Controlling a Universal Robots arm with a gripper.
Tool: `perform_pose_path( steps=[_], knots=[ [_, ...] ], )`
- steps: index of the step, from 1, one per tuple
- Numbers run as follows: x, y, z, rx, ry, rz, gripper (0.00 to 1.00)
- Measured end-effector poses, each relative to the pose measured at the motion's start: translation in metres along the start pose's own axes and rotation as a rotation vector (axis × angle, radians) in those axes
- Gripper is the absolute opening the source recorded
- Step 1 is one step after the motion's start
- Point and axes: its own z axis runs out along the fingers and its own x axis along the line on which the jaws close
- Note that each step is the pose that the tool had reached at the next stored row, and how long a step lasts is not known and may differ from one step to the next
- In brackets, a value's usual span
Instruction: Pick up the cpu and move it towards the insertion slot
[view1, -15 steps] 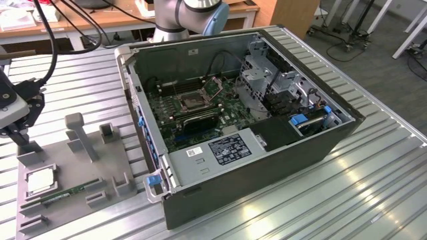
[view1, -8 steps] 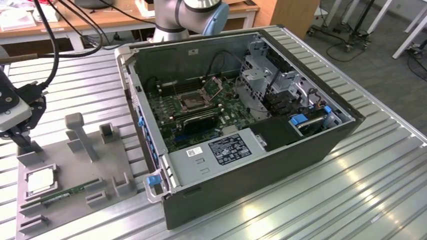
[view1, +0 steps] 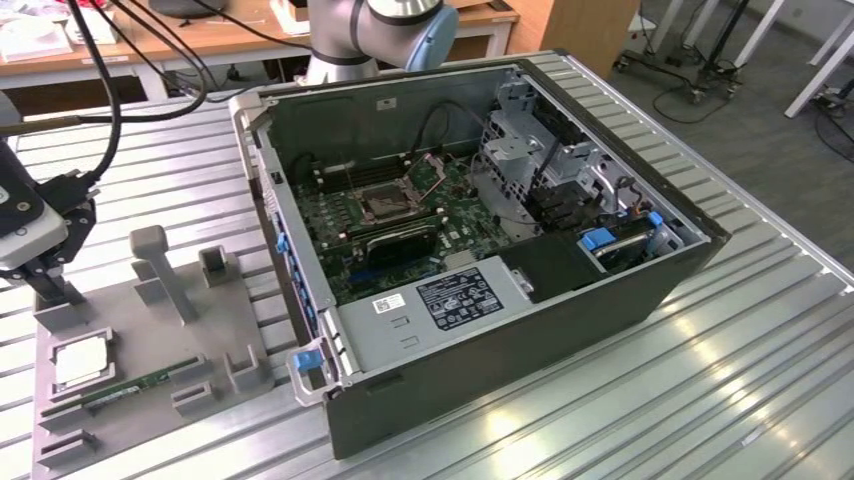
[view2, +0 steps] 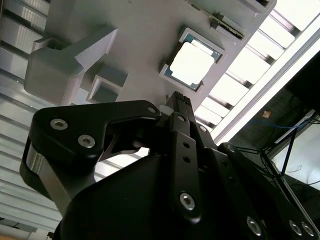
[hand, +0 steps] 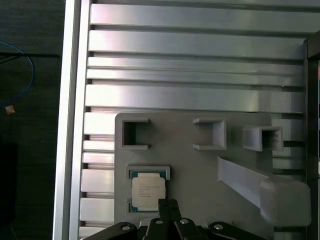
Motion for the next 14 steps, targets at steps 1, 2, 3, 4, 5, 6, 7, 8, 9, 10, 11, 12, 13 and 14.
perform_pose_path(
  steps=[1,2,3,4,5,6,7,8,9,10,11,12,13,14],
  knots=[
    [0.0,0.0,0.0002,0.0001,0.0001,0.0,0.11],
    [0.0,0.0,0.0002,0.0001,0.0002,0.0,0.11],
    [0.0,-0.0001,0.0003,0.0001,0.0002,0.0,0.11],
    [0.0,-0.0001,0.0005,-0.0001,-0.0001,0.0,0.11],
    [0.0,-0.0001,0.0005,0.0,-0.0001,0.0,0.11],
    [0.0,-0.0001,0.0005,0.0,-0.0001,0.0,0.11],
    [0.0,-0.0001,0.0005,-0.0001,-0.0001,0.0,0.11],
    [0.0,-0.0001,0.0005,0.0,-0.0001,0.0,0.11],
    [0.0,-0.0001,0.0005,-0.0001,-0.0001,0.0,0.11],
    [0.0,-0.0001,0.0005,-0.0001,-0.0001,0.0,0.11],
    [0.0,-0.0001,0.0006,-0.0001,-0.0001,0.0,0.11],
    [0.0001,-0.0001,0.0006,-0.0001,-0.0002,0.0,0.11],
    [0.0004,-0.0001,0.0007,-0.0001,-0.0003,0.0,0.11],
    [0.001,-0.0001,0.0007,-0.0002,-0.0003,0.0,0.11]
  ],
)
